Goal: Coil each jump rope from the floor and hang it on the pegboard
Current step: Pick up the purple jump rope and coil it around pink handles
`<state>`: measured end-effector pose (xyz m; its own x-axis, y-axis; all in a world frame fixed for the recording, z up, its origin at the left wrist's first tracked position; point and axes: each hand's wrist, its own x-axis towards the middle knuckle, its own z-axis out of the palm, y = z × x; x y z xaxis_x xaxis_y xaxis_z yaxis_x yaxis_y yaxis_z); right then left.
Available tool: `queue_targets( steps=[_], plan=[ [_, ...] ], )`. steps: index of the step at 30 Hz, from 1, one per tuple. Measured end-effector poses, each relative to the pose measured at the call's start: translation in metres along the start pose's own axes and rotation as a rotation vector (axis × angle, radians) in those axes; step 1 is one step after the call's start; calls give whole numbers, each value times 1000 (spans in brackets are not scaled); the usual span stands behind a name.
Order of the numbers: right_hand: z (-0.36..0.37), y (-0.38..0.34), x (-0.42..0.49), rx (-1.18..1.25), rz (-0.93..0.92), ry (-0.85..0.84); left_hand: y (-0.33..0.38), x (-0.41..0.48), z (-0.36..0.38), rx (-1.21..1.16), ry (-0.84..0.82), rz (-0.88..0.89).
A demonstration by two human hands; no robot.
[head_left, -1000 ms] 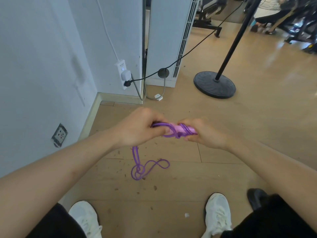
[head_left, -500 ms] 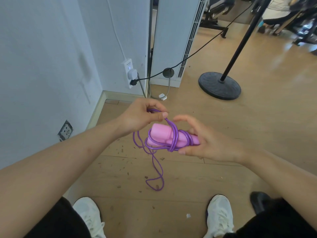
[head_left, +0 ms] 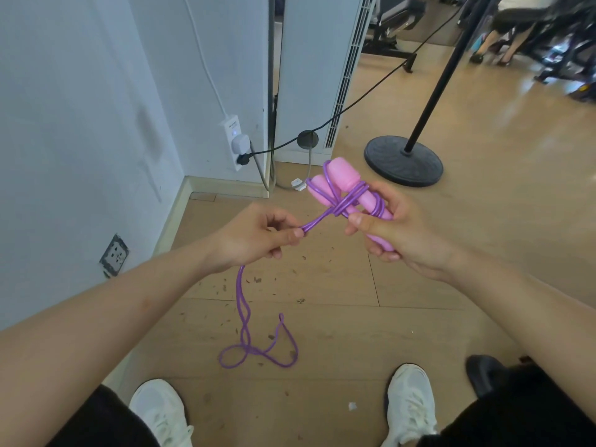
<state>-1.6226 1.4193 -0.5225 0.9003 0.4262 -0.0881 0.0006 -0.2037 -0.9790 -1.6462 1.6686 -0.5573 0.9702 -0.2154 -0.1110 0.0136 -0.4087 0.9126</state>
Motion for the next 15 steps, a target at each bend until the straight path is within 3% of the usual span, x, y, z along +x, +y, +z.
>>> queue_targets(
  steps=[8, 15],
  plan=[
    [-16, 17, 17, -221, 70, 257, 7, -11, 6, 166, -196, 19],
    [-25, 28, 26, -497, 1, 355, 10, -13, 4, 291, -285, 13]
  ],
)
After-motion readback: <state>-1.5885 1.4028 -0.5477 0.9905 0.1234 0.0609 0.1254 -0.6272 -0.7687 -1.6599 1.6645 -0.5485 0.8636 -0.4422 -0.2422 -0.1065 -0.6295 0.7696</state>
